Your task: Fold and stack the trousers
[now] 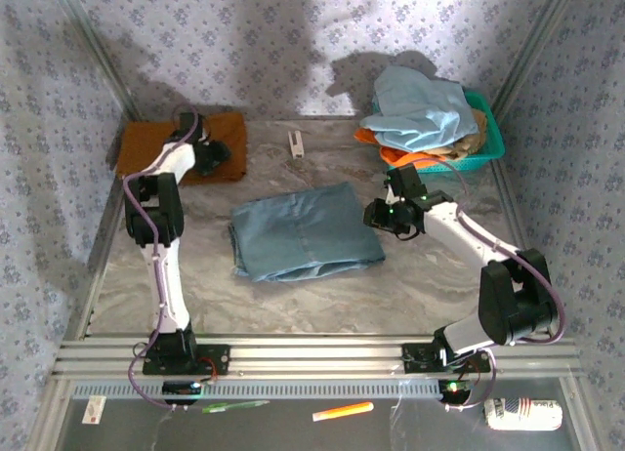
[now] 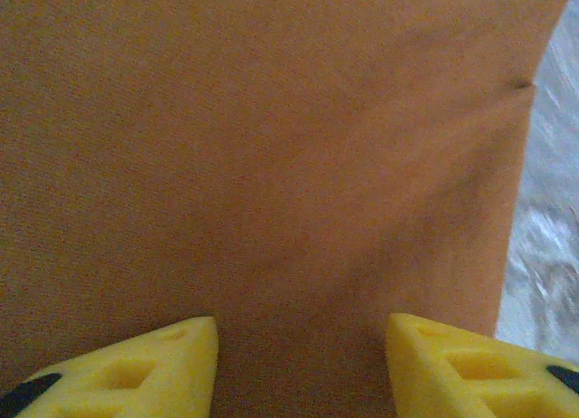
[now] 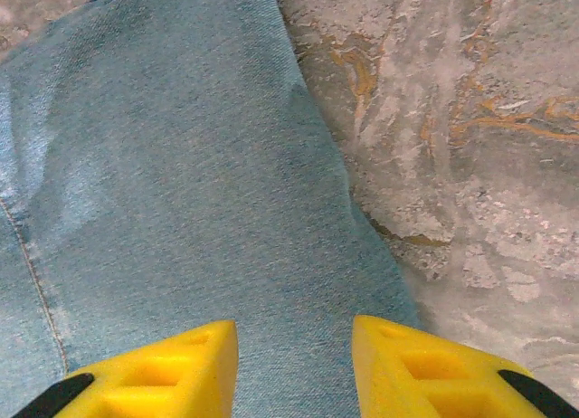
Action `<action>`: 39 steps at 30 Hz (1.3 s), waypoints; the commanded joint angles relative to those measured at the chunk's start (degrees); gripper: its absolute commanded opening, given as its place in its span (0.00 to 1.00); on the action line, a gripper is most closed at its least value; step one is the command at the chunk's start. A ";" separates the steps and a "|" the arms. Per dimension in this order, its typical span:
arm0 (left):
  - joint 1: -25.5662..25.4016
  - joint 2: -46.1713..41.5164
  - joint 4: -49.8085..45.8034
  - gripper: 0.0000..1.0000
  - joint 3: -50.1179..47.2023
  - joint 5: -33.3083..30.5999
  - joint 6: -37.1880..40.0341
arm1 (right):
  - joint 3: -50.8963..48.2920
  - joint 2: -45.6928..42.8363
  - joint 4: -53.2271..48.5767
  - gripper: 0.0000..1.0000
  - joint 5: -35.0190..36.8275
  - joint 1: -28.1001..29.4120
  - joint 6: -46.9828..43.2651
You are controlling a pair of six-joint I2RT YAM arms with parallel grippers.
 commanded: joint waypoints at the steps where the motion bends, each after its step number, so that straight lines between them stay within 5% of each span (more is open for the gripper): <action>1: -6.37 -1.54 3.90 0.49 -7.41 7.51 -4.09 | -0.45 -1.44 -0.33 0.39 -1.19 -0.60 -1.57; 7: -10.82 -3.83 6.70 0.53 -8.59 5.19 -6.93 | -1.73 -4.10 -1.19 0.39 -1.32 -0.87 -1.70; 12: -9.29 -5.39 2.30 0.64 -5.47 2.78 -5.84 | -2.42 -5.35 -2.38 0.41 -1.78 -0.82 -2.82; 19: -6.95 -19.25 -4.80 0.99 -7.80 0.63 -1.42 | -0.96 -3.02 -3.72 0.70 0.08 -1.06 -7.45; 23: -6.95 -30.60 -10.80 1.00 -14.83 -1.32 0.18 | 1.19 -0.05 -4.33 0.76 1.54 -1.24 -9.87; 30: -7.14 -49.37 -9.12 1.00 -42.91 3.85 0.01 | 5.54 5.93 -5.01 0.85 3.63 -1.49 -13.26; 39: -7.53 -49.42 -1.06 1.00 -56.53 13.26 1.69 | 11.17 16.77 -6.11 0.88 1.60 -3.19 -18.99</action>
